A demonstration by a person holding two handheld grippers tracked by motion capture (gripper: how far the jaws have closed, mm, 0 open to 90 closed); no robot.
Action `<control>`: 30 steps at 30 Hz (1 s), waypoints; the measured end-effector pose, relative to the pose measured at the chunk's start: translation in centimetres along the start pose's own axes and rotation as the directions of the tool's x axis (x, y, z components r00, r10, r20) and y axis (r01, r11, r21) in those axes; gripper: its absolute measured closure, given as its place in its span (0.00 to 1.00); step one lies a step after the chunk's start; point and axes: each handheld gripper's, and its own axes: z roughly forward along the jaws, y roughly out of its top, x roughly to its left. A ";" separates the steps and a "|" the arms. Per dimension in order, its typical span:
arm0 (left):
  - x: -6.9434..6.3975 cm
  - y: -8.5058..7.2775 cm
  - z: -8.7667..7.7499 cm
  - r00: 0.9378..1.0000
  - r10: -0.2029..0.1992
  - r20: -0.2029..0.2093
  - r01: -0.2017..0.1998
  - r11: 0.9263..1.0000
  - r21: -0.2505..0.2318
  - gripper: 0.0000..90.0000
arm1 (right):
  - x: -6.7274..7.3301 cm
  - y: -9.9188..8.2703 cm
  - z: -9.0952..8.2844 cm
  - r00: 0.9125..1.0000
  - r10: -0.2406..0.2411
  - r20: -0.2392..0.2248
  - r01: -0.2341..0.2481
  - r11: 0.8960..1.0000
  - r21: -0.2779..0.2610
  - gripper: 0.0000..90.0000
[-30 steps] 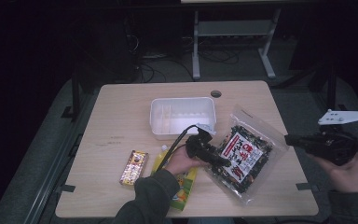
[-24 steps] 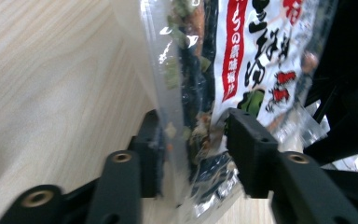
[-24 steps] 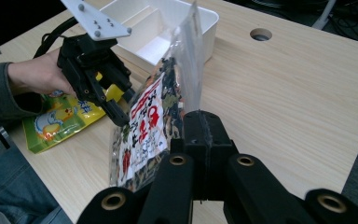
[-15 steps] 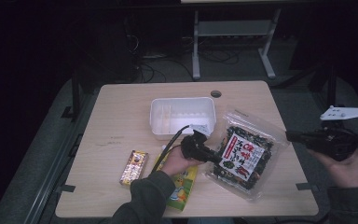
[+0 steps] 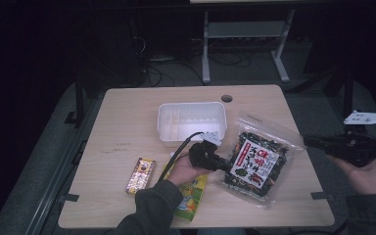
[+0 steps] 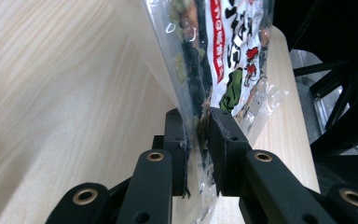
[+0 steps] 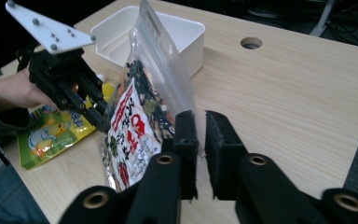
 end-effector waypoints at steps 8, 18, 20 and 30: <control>0.1 -0.1 0.1 1.000 -0.007 -0.005 0.007 1.000 -0.003 0.87 | -1.5 -0.7 0.7 0.999 0.028 -0.022 -0.029 0.999 -0.020 0.87; 0.0 -0.2 0.0 1.000 -0.002 -0.010 0.002 1.000 -0.011 0.88 | -2.3 -2.1 0.8 0.998 0.064 -0.022 -0.065 0.997 -0.040 0.53; 0.0 -0.1 0.0 1.000 -0.001 -0.014 0.001 1.000 -0.012 0.88 | -2.4 -2.4 1.0 0.996 0.077 -0.037 -0.078 0.996 -0.037 0.49; 0.0 -0.2 0.0 1.000 -0.002 -0.018 0.001 1.000 -0.020 0.88 | -2.7 -3.9 3.5 0.990 0.113 -0.080 -0.113 0.994 0.002 0.43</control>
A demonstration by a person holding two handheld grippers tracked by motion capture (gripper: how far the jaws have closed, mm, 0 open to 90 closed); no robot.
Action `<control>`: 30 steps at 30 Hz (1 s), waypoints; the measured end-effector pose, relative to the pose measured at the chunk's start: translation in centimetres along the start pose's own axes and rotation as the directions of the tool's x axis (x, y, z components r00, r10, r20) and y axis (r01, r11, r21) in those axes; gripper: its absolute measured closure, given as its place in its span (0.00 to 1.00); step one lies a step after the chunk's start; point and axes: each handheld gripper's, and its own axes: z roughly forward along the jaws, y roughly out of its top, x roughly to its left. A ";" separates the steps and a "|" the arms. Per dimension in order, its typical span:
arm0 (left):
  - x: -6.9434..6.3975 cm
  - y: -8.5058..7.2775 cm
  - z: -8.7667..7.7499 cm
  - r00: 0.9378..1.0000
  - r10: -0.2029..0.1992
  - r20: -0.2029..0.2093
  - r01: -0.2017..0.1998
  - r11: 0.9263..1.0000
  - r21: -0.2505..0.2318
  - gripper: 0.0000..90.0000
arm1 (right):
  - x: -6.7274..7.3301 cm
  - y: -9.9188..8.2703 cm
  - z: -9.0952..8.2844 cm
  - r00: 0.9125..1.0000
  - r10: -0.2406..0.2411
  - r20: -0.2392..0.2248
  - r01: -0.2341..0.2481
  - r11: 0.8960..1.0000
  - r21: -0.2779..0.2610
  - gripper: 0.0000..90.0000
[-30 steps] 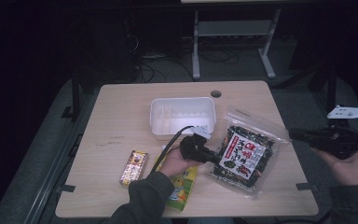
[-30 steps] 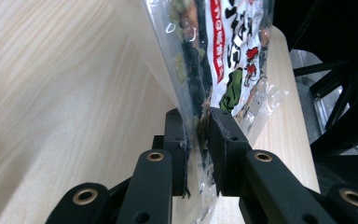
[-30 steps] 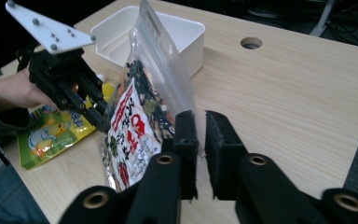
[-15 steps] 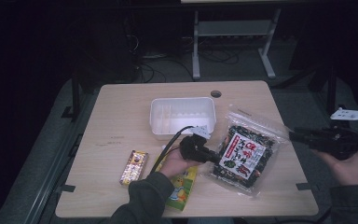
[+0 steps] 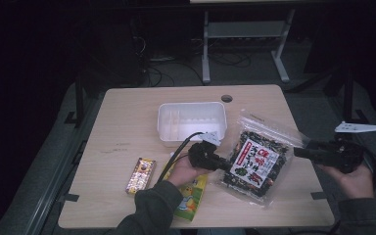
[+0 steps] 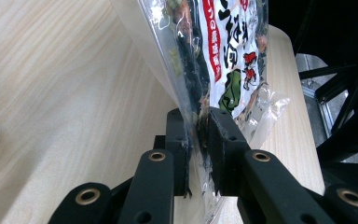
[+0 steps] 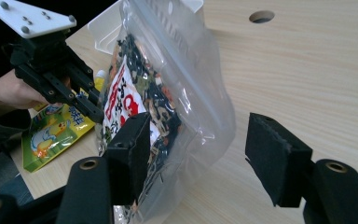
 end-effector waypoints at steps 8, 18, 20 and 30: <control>0.0 0.0 -0.1 1.000 0.002 -0.001 -0.002 1.000 -0.002 0.88 | -0.2 -0.9 2.2 0.999 0.019 -0.047 -0.018 0.999 0.028 0.44; 0.1 0.0 0.0 1.000 0.000 0.008 0.000 1.000 -0.010 0.88 | -0.4 -1.0 4.5 0.992 0.031 -0.121 -0.024 0.998 0.061 0.55; 0.1 0.0 0.0 1.000 -0.001 0.007 0.001 1.000 -0.010 0.88 | -0.3 -0.9 4.6 0.991 0.028 -0.127 -0.020 0.998 0.063 0.57; 0.1 -0.2 0.1 1.000 -0.003 0.001 0.003 1.000 -0.017 0.86 | 0.4 -0.3 4.5 0.983 0.018 -0.182 -0.008 0.998 0.055 0.74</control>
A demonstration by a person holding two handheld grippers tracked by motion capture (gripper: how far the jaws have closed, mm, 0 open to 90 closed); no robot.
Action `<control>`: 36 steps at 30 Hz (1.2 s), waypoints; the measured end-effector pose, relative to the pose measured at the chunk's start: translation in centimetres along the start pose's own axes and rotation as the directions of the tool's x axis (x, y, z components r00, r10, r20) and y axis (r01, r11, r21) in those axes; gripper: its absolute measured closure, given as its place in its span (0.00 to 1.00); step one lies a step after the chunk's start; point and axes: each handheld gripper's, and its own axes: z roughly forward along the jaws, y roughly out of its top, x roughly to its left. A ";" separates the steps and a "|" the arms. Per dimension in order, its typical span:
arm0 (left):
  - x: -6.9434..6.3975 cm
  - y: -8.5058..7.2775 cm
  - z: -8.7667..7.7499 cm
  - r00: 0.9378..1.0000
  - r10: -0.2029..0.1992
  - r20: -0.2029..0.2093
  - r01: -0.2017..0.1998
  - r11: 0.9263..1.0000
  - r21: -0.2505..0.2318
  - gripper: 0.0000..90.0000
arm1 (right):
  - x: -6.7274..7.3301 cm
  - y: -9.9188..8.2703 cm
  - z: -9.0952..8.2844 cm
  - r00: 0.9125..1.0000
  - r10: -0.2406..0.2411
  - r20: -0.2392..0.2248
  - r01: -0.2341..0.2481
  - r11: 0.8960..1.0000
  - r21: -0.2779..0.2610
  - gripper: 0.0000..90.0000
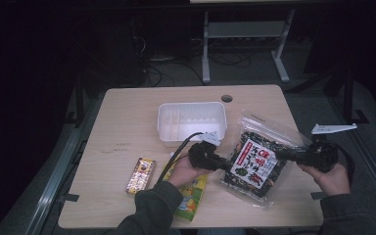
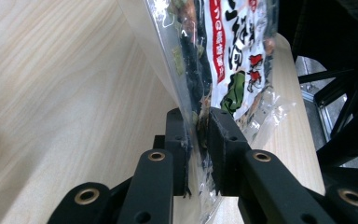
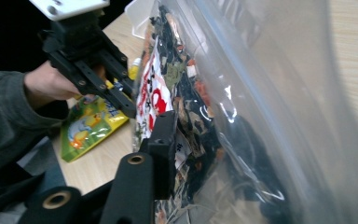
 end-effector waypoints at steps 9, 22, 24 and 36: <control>0.1 -0.1 -0.1 0.999 -0.008 -0.034 0.008 1.000 0.001 0.79 | 1.0 0.6 -0.5 0.996 0.003 -0.089 -0.005 1.000 -0.013 0.86; -0.1 -0.4 -1.2 0.996 -0.012 -0.088 0.012 1.000 -0.010 0.64 | 2.5 1.8 -1.3 0.998 -0.027 -0.063 0.026 1.000 -0.012 0.87; -0.2 -0.5 -1.4 0.995 -0.010 -0.098 0.010 1.000 -0.008 0.62 | 2.7 1.9 -1.4 0.998 -0.035 -0.054 0.034 0.999 -0.012 0.87; -0.9 -1.3 -3.1 0.987 0.006 -0.158 -0.004 1.000 0.014 0.48 | 3.3 2.9 -2.6 0.998 -0.056 -0.007 0.055 0.998 -0.039 0.87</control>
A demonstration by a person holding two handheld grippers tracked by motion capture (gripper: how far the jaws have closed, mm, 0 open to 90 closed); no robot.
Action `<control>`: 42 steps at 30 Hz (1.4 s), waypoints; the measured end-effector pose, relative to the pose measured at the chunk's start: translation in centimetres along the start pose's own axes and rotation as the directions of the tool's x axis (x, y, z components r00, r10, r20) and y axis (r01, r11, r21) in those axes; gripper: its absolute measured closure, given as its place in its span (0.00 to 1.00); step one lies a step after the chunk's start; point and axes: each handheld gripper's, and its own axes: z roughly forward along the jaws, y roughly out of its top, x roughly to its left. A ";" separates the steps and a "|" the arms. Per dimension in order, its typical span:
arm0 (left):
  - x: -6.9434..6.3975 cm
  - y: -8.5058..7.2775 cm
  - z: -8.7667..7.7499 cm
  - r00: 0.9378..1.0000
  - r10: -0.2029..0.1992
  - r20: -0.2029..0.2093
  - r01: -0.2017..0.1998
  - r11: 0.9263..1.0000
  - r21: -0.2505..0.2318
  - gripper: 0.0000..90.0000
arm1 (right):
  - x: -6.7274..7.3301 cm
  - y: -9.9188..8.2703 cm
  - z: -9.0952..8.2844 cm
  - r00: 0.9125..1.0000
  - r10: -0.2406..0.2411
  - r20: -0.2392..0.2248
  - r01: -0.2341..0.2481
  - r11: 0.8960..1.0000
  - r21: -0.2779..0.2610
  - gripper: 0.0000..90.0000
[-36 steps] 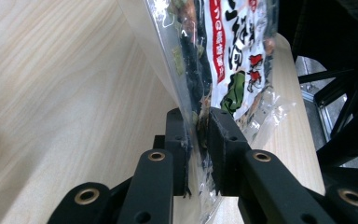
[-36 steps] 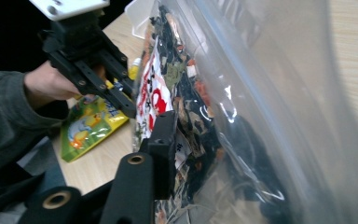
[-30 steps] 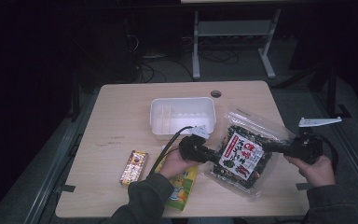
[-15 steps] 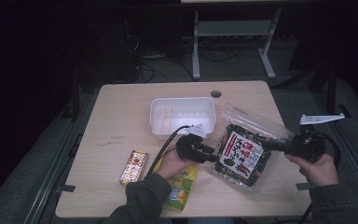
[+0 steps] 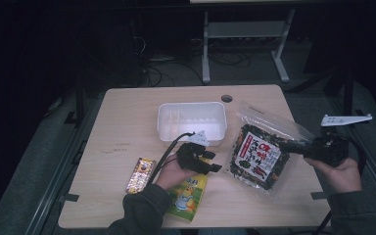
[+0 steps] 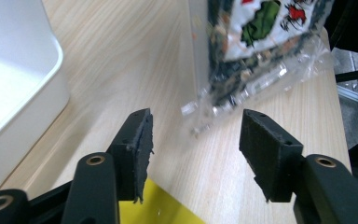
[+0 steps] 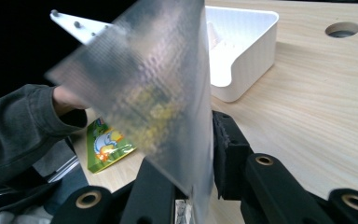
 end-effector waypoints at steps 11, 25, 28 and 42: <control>-0.2 -1.1 -1.8 0.999 -0.003 -0.045 0.004 1.000 0.009 0.38 | 0.5 1.0 -0.2 0.999 -0.024 0.041 0.025 1.000 -0.017 0.87; -0.4 -3.1 -4.7 0.995 -0.035 -0.094 0.037 0.999 0.019 0.27 | 1.6 3.4 -0.2 0.995 -0.061 0.083 0.062 0.998 -0.017 0.87; -0.6 -3.3 -5.1 0.994 -0.030 -0.106 0.033 0.999 0.020 0.27 | 2.0 3.7 0.0 0.994 -0.070 0.080 0.072 0.997 -0.017 0.87; -0.9 -5.0 -7.2 0.990 -0.038 -0.137 0.040 0.999 0.011 0.26 | 2.4 4.3 0.4 0.993 -0.084 0.085 0.086 0.996 -0.023 0.87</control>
